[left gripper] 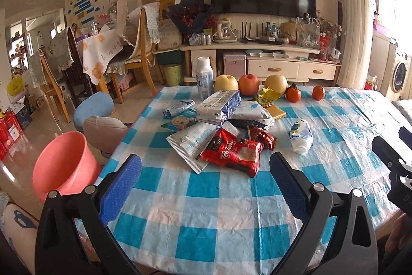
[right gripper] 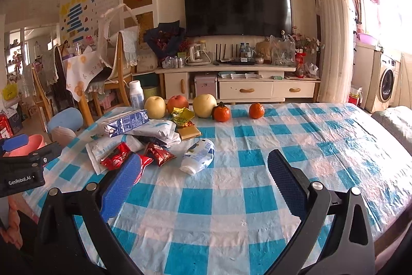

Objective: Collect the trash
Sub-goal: 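Move both tools over the table toward the pile of packages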

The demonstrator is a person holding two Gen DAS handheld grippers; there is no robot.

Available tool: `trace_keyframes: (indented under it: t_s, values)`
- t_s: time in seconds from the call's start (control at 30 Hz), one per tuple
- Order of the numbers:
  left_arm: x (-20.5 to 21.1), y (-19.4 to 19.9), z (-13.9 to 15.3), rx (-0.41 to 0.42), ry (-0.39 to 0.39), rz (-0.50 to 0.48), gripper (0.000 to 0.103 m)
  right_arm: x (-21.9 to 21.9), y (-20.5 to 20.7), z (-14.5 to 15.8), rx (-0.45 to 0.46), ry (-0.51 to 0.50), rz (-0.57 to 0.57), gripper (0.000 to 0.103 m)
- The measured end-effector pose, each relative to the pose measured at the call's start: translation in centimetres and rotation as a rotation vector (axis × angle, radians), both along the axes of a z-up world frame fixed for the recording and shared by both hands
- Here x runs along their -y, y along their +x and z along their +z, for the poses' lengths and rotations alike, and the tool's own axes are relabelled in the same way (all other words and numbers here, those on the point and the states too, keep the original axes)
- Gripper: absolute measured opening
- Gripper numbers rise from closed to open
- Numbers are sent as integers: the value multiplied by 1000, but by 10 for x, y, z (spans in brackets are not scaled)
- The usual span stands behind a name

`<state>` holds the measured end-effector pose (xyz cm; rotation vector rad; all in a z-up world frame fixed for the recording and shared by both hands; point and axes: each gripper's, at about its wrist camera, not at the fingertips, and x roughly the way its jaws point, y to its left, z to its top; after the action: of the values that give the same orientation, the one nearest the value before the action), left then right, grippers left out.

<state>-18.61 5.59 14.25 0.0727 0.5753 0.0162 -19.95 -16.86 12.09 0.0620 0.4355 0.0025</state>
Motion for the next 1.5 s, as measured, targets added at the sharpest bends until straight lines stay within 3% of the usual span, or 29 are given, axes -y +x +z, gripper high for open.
trace_keyframes:
  t_s: [0.4, 0.67, 0.83, 1.17, 1.5]
  values:
    - [-15, -33, 12, 39, -3, 5, 98, -14, -44, 2, 85, -82, -8, 100]
    - [-11, -46, 17, 78, 59, -8, 98, -13, -50, 5, 130, -63, -22, 100]
    - [-9, -50, 18, 88, 58, -18, 98, -17, -52, 3, 140, -80, -18, 100]
    - [-8, -51, 19, 92, 57, -19, 98, -16, -48, 1, 86, -79, -23, 100]
    - [-10, -47, 10, 59, 35, -41, 98, -31, -39, -9, 34, -180, 9, 100]
